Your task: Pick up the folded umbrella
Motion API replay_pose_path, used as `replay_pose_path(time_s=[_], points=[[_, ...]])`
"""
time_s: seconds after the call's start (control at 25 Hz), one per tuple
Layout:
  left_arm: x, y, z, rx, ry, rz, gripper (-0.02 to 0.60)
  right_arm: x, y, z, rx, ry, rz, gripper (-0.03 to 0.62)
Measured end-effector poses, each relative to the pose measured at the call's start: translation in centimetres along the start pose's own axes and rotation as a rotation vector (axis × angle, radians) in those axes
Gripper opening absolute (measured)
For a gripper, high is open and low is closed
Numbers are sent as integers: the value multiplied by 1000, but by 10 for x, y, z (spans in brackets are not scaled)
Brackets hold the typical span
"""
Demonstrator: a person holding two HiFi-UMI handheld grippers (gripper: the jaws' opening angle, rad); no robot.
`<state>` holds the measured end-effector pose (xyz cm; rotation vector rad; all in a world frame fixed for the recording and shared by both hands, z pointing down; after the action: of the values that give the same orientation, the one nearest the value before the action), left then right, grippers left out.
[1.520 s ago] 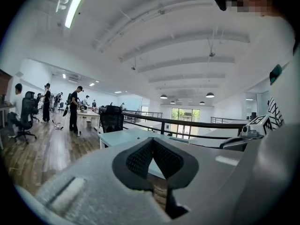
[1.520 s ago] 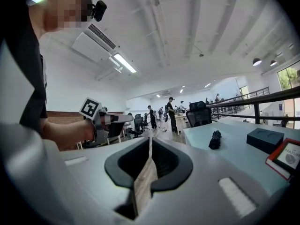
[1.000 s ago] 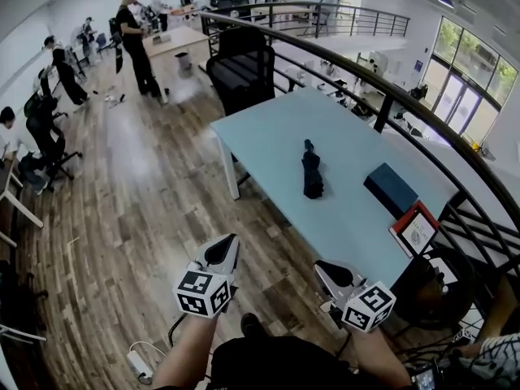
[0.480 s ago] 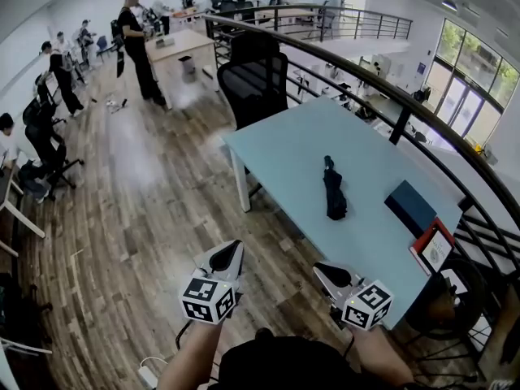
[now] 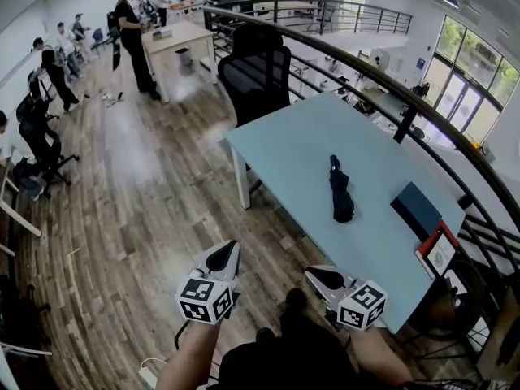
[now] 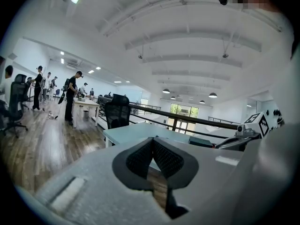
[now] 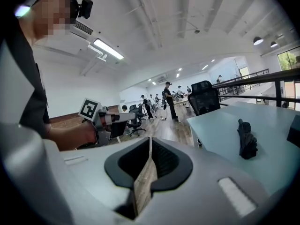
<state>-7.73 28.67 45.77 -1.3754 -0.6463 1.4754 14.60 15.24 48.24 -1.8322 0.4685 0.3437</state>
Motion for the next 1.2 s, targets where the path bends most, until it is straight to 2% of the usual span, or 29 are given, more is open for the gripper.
replay_pose_path(time_s=[0.2, 0.44, 0.8, 1.2], points=[[-20, 4, 9, 6, 1, 19, 6, -16, 7, -25, -19, 2, 11, 17], [-68, 37, 28, -15, 16, 17, 6, -44, 39, -78, -15, 21, -14, 17], [-178, 104, 32, -84, -26, 49, 6, -61, 87, -186, -57, -6, -72, 17], [-304, 156, 8, -159, -111, 118, 6, -48, 102, -305, -173, -109, -143, 6]])
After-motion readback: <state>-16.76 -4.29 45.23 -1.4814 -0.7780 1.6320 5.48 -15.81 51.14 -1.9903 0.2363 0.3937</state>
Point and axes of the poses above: the fingertips, and each gripper's own axes: x backward along the fingers, z to its left, y out of its top, the point moved 7 cm from there along x, backward along the fingers, and after that the axes turned 12 degrees about z, right-handed, at the moved point
